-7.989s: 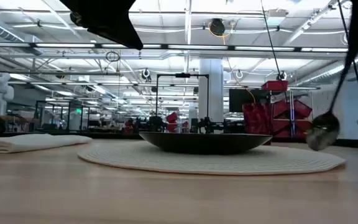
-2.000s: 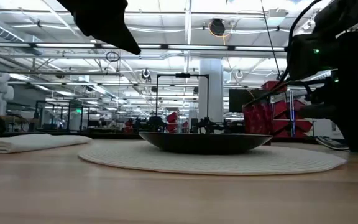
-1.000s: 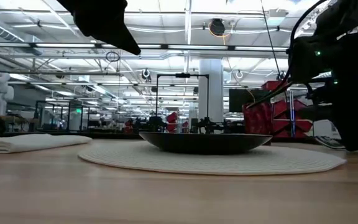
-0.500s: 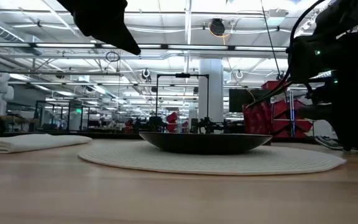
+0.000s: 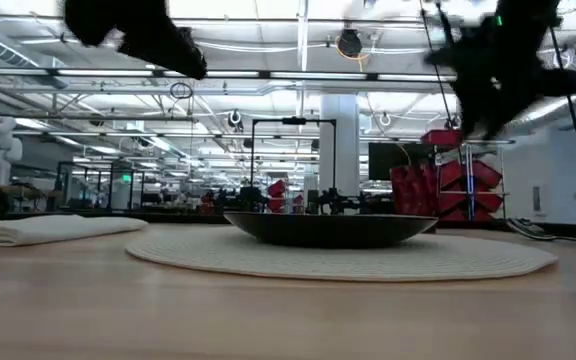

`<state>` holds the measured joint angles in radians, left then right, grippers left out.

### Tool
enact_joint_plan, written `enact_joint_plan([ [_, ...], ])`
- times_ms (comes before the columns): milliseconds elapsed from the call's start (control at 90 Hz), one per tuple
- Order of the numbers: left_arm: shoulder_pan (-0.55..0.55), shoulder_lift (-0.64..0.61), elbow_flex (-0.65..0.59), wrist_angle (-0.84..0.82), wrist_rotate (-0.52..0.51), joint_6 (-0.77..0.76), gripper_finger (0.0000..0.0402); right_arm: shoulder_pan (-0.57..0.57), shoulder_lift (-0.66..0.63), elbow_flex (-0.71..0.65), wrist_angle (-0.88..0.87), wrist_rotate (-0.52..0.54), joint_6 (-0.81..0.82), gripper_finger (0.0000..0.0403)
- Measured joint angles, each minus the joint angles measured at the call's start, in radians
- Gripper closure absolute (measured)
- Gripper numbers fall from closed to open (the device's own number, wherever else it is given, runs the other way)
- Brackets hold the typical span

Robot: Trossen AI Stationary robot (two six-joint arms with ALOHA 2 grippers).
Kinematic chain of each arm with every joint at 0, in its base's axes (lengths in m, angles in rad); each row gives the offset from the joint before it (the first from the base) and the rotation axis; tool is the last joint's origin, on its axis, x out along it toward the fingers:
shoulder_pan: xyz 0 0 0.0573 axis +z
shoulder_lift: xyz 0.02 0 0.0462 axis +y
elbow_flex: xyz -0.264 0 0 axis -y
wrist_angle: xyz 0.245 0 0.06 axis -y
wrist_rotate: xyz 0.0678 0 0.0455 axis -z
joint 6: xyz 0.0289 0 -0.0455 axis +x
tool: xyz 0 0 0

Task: Set table place
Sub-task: Move the black knife to the middle right of the table

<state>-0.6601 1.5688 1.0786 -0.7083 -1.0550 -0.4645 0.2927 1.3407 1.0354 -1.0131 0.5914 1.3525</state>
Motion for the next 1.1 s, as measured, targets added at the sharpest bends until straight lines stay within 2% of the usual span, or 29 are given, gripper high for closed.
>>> enact_joint_plan([
  [100,-0.088,0.000,0.000,-0.024,0.077,-0.016,0.0260,0.090,0.000,0.015,0.225,0.230,-0.251,0.0272],
  [156,-0.126,0.000,0.000,-0.036,0.190,-0.054,0.0260,0.124,0.000,0.009,0.374,0.300,-0.423,0.0273],
  [211,-0.167,0.000,0.000,-0.049,0.343,-0.120,0.0260,0.141,0.005,0.000,0.513,0.322,-0.591,0.0274],
  [267,-0.211,0.000,0.000,-0.050,0.510,-0.217,0.0260,0.151,0.018,-0.007,0.638,0.307,-0.724,0.0274],
  [322,-0.254,0.001,0.000,-0.052,0.640,-0.334,0.0260,0.153,0.036,-0.009,0.732,0.240,-0.829,0.0274],
  [456,-0.337,0.021,0.000,-0.066,0.808,-0.576,0.0260,0.148,0.088,-0.010,0.877,0.004,-1.006,0.0275],
  [578,-0.398,0.029,0.000,-0.062,0.885,-0.723,0.0260,0.147,0.144,-0.010,0.968,-0.123,-1.092,0.0275],
  [722,-0.445,0.042,0.000,-0.063,0.891,-0.854,0.0260,0.141,0.199,-0.011,1.028,-0.118,-1.197,0.0275],
  [933,-0.464,0.117,0.000,-0.069,0.900,-0.833,0.0260,0.125,0.234,-0.011,1.098,-0.119,-1.188,0.0275],
  [1100,-0.440,0.174,-0.001,-0.094,0.952,-0.778,0.0260,0.135,0.237,-0.011,1.117,-0.122,-1.177,0.0275],
])
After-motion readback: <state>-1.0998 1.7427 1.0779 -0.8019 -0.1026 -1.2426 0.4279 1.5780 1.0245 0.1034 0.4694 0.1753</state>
